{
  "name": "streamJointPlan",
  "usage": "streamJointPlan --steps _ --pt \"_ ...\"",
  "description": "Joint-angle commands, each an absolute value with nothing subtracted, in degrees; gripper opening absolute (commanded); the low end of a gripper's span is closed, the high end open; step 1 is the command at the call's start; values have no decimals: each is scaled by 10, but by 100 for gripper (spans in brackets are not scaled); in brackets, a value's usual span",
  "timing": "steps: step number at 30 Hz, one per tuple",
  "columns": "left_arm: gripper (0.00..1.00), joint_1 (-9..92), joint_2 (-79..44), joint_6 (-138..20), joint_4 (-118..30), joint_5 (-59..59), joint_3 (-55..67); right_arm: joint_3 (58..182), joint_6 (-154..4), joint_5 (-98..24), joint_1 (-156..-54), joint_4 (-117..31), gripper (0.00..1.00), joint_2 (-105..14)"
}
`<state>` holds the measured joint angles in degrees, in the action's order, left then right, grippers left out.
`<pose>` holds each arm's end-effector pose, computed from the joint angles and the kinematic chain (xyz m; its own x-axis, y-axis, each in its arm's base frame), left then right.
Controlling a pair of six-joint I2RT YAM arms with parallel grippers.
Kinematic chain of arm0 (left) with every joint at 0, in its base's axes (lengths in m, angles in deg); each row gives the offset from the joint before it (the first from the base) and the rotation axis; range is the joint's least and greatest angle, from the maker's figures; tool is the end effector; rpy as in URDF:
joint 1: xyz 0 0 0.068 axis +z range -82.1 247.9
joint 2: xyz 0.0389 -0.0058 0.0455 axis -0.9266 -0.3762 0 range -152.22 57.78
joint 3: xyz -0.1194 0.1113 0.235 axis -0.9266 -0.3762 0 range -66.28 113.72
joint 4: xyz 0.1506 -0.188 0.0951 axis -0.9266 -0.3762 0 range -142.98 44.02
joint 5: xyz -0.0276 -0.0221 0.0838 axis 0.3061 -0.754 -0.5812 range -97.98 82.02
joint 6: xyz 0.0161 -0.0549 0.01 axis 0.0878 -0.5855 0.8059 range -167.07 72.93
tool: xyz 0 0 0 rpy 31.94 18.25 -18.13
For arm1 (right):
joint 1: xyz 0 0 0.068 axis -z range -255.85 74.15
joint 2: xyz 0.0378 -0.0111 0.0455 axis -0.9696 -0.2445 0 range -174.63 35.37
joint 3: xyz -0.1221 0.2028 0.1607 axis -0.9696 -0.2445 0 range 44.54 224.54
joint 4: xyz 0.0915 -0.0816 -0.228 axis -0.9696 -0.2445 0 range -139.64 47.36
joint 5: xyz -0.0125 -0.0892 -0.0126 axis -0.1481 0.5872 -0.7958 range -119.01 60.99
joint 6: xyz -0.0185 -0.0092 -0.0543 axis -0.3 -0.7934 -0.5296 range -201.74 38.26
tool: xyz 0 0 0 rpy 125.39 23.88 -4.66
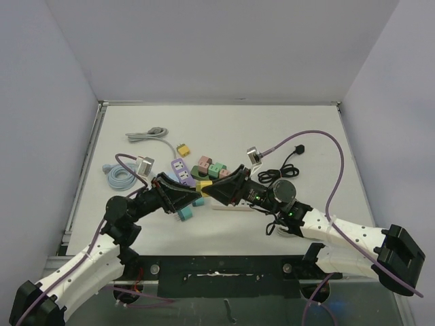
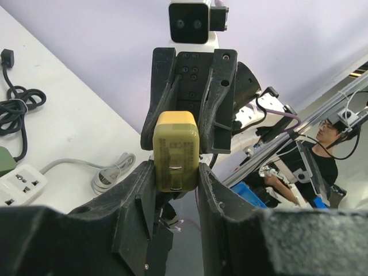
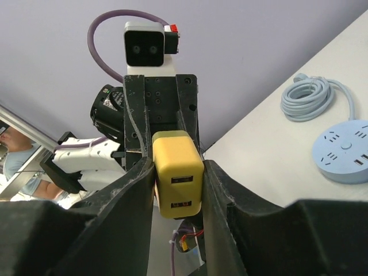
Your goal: Insert the plug
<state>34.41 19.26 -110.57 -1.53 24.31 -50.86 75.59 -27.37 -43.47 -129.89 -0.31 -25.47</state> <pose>0.1137 -0.1018 0.2863 -0.6535 -0.4746 -0.5896 0.6648 0.0124 -0.7469 0.1304 0.1973 0.3125 -0.6792 0.4040 -0.6127 -0.6436 0.0733 0.7618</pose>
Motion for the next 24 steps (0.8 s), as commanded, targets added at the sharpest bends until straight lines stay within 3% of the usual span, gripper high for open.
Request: streamJointPlan --steps 1,5,6,9,13,24 --pt "32 347 198 -1073 -63 228 -474 774 -291 -472 -1299 44 13 -257" --pt "68 346 231 -984 -276 115 -434 808 -380 -458 -1264 -105 6 -237" --pt "71 346 239 -953 -347 70 -420 823 -425 -456 -1254 -161 6 -232" --pt "72 346 250 -886 -514 -74 -378 890 -569 -436 -1217 -347 6 -239" --pt "75 346 252 -818 -638 -178 -340 979 -742 -429 -1159 -558 5 -301" --pt "76 346 297 -778 -686 -196 -334 1091 -954 -470 -1086 -718 4 -466"
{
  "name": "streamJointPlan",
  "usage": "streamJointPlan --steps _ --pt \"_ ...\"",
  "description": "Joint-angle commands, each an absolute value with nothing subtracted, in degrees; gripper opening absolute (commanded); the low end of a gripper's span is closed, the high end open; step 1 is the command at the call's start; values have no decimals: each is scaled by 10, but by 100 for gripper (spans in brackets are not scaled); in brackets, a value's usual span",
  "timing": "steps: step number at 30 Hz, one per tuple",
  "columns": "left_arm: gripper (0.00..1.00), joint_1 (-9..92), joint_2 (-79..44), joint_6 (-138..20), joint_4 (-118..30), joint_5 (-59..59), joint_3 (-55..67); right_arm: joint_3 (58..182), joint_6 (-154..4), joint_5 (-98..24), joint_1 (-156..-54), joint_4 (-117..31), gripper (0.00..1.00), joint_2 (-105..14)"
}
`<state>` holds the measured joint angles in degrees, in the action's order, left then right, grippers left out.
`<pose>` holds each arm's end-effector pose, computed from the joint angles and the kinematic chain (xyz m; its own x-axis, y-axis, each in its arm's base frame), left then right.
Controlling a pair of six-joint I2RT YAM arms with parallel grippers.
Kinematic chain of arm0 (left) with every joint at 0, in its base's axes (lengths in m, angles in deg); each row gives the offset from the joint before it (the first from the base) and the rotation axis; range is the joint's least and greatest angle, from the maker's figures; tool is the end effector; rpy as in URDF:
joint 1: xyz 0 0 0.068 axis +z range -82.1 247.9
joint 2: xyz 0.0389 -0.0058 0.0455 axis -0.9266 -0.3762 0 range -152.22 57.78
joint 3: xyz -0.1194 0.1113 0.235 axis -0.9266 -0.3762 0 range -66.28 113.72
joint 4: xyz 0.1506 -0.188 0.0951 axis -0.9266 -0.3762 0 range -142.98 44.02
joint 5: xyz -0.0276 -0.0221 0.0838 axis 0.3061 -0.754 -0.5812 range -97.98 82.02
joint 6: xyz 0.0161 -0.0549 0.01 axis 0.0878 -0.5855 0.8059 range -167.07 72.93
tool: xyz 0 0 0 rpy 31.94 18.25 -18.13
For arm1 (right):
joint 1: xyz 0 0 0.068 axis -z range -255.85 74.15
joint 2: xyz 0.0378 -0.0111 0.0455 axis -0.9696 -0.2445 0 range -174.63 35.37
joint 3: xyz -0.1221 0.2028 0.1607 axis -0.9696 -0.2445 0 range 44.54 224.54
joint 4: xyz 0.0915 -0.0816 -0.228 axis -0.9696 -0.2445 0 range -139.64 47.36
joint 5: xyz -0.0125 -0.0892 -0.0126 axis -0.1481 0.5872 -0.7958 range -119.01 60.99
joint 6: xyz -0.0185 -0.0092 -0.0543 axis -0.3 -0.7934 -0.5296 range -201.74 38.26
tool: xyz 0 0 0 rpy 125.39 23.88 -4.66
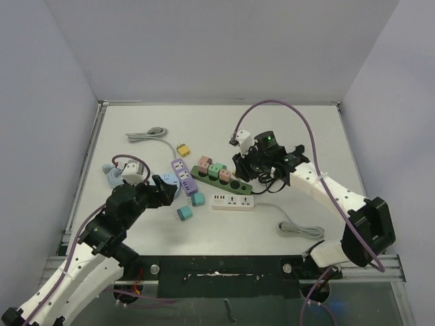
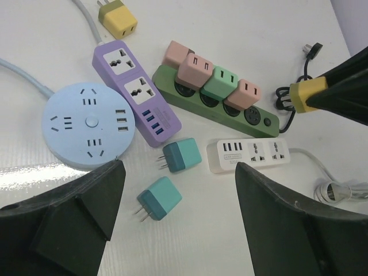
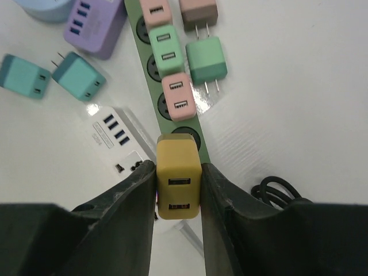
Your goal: Insert the plug
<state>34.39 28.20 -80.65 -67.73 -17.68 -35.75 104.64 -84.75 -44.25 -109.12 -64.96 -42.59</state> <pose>0.1101 -0.0644 0.2737 -0.4753 -0.3392 -0.8118 0.1801 0.8656 -0.4671 0.2433 0.1727 0.2942 -0.5022 -0.3901 -0.7718 -0.7247 0.6769 0.1294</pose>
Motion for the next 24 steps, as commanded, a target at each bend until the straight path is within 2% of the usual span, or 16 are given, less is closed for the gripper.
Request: streamJointPlan --steps 1,10,24 --pt "76 346 298 -778 -688 -197 -335 1101 -964 -472 -1087 -728 4 -482" --pt "76 346 290 -779 -692 -189 -334 1146 -1011 -475 -1087 -742 3 -577" --pt "76 346 291 -779 -692 -189 -336 1150 -1054 -479 -1085 -751 2 -633"
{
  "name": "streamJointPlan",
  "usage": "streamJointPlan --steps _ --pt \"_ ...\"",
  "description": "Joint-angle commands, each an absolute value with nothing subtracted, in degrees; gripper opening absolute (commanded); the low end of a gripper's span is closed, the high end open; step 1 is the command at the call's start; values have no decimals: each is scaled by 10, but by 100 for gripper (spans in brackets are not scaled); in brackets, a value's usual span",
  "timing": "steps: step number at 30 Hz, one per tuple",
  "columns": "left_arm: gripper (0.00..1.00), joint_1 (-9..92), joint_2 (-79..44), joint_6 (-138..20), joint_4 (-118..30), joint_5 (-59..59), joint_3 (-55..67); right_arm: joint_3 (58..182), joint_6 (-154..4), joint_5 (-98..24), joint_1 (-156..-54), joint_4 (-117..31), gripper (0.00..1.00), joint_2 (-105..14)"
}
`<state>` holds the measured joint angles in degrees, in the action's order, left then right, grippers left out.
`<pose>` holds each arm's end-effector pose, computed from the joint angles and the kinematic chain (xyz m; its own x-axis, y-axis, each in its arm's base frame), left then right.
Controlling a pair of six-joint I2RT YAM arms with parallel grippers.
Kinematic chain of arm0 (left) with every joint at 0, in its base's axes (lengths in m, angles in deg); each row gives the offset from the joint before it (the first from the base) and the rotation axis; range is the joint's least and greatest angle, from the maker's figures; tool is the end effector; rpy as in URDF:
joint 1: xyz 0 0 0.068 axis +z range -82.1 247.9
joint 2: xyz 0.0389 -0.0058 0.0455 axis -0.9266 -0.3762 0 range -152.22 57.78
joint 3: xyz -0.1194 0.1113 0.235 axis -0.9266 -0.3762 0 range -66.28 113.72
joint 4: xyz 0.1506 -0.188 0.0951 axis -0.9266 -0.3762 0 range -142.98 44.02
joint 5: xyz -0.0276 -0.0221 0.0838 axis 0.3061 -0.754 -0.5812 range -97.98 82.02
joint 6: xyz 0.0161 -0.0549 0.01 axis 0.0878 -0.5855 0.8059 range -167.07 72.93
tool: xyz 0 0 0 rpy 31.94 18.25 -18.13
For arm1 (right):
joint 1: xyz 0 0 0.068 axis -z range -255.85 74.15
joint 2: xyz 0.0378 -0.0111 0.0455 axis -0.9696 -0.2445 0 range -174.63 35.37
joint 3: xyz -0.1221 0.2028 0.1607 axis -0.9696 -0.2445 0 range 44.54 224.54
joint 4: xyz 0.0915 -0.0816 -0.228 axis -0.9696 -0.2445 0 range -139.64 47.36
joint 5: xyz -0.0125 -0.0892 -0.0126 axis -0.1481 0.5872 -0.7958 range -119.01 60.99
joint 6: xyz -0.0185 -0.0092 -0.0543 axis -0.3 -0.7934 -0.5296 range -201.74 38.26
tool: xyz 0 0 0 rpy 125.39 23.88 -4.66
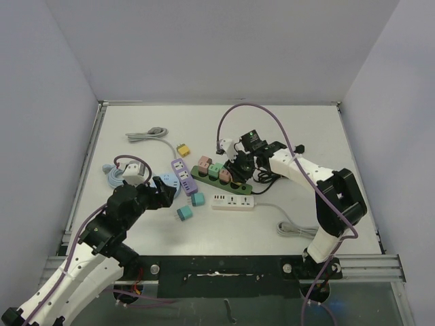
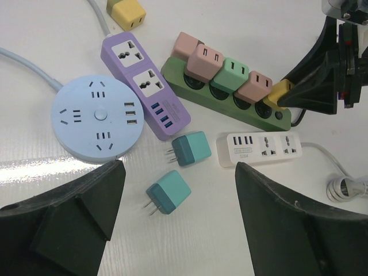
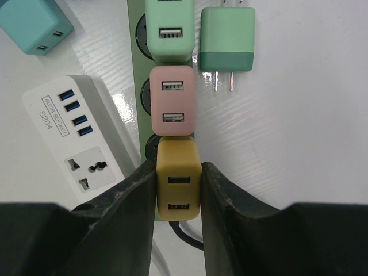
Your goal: Insert the plug
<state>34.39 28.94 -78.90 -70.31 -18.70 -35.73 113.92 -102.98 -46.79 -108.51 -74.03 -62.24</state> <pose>0.1071 -0.0616 0.2704 -0.4833 -0.3015 -0.8219 0.1700 0.8886 -0.4260 0.2928 0.2028 0.2290 -0.4437 -0.6942 -0.5668 -0.8633 0.5008 0.0625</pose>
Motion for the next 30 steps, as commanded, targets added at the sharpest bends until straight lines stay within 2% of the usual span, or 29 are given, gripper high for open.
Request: streamJointPlan --steps 1,25,27,30 --pt "76 346 291 -779 -692 -189 -336 1148 -1059 -479 -1086 -757 2 -636" --pt "76 346 286 -781 -693 -193 -337 1076 -1085 -419 -1072 -740 0 -736" --pt "76 346 284 -781 -693 -193 -338 1085 -1067 -432 -1069 -738 6 -721" --pt "76 346 279 -781 -693 -192 -337 1118 -1031 -480 -1061 -754 30 -688"
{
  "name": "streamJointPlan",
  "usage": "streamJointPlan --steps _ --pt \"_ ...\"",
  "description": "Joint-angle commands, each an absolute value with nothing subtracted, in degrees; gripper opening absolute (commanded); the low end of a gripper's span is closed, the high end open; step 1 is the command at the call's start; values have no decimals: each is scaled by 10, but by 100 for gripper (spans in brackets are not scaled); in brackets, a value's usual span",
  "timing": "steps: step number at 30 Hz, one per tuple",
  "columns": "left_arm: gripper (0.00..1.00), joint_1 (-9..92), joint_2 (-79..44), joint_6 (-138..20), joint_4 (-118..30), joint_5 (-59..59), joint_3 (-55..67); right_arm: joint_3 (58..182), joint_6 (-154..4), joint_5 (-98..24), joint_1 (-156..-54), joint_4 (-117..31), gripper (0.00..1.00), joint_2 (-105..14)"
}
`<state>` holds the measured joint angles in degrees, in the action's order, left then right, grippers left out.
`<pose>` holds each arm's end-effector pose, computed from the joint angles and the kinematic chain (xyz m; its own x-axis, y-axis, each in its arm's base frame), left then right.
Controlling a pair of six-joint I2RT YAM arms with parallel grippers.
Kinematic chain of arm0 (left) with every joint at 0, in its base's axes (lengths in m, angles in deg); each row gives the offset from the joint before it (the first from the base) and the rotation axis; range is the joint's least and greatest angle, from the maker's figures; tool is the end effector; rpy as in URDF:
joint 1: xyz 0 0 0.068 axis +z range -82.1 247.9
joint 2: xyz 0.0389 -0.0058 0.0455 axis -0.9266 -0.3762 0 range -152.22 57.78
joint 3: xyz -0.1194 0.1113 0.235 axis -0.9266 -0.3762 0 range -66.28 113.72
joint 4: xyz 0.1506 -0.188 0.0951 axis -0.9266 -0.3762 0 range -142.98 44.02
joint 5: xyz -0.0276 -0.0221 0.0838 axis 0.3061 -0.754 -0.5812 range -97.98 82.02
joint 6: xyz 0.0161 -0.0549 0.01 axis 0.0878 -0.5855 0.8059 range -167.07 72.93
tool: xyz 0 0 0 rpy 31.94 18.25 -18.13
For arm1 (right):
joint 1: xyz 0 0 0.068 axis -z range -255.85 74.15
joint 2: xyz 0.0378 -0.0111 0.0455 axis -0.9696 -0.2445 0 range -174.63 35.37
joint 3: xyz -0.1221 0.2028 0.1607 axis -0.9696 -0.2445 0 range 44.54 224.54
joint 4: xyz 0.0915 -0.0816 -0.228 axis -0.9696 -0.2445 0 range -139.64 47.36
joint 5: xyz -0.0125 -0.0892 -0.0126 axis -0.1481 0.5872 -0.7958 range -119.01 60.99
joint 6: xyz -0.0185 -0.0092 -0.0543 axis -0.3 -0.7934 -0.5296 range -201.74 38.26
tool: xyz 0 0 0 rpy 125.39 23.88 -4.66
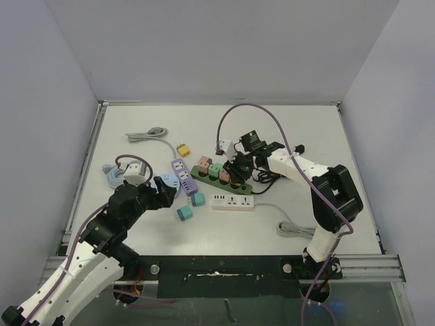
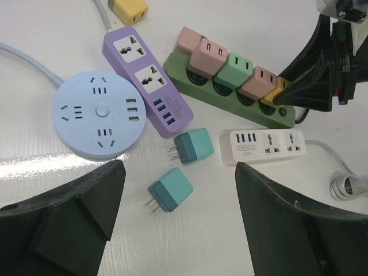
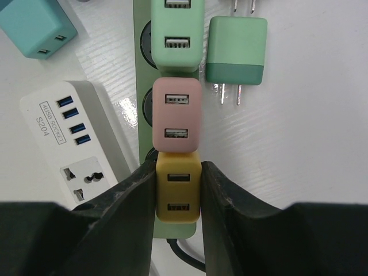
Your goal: Insert the plug
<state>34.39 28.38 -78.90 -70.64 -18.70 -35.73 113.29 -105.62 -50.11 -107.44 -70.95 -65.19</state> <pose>0.1082 -0.0623 0.2688 -0.4940 -0.2945 -0.8181 0.1646 0.8922 -0.4205 0.3026 0.2037 0.2119 -0.4157 -0.6990 -0.5818 -0.8856 0.4568 0.0839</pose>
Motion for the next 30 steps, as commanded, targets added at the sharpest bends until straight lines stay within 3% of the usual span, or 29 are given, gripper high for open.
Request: streamJointPlan --steps 1,2,4,21,26,30 --pt "76 346 278 -781 -694 -192 -337 1130 -1023 -494 -1059 -762 38 -679" --pt "76 346 278 -782 -694 -192 -337 1138 -1017 -500 -1058 -767 45 -669" --pt "76 346 277 -783 -694 -191 -337 1148 -1008 -501 -1058 -773 50 -653" --pt "76 346 281 -784 -692 -188 -338 1175 -980 -509 -1060 -765 51 -618" --pt "76 346 284 -784 -693 -188 -338 1175 -979 -479 -1063 -764 43 -639" --pt "76 346 285 -784 -693 -189 -338 1164 -987 -456 -1065 -765 25 -655"
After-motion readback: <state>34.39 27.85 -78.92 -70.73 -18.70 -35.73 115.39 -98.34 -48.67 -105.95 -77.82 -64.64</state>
